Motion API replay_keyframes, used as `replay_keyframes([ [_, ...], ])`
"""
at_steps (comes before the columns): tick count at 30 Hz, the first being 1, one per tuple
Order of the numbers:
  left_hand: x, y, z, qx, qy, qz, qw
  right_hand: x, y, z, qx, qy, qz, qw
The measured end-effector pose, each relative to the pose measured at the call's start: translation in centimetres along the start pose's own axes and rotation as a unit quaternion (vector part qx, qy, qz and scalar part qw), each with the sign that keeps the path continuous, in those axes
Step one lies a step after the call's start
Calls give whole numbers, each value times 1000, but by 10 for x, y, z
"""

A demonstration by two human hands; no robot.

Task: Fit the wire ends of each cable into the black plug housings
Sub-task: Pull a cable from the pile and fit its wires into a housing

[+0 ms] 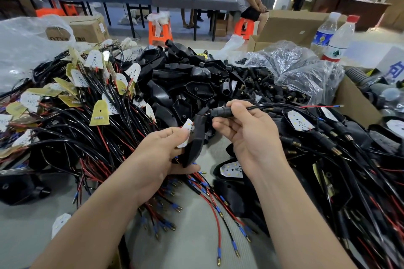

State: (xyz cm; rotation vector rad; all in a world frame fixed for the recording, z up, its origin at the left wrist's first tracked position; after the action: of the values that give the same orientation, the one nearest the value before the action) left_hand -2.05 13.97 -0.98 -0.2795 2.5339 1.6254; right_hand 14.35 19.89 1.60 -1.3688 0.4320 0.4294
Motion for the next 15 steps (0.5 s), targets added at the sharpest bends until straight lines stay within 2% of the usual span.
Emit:
replay_keyframes([
  [5,0,-2,2,-1,38,-6,999,0,-1,-1,19,-17,-35,999],
  [7,2,-1,3,-42,82,-14,996,2,-1,-1,27,-25,-62,997],
  [10,6,2,3,-129,164,29,978,4,-2,0,34,-41,-97,994],
  [15,6,2,2,-204,217,84,951,7,-2,1,45,-82,-121,988],
])
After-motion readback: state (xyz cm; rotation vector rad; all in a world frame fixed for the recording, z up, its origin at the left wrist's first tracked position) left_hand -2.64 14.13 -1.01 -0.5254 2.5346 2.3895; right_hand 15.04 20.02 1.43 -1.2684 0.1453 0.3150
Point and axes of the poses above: each hand's wrist, its own z-axis towards the middle knuckle, its own x-axis out of the back of the hand, y = z × x, the point moved 1 cm from there along z, towards the middle knuckle, and after that the axes turned 13 degrees about x, right-handed, at the moved point
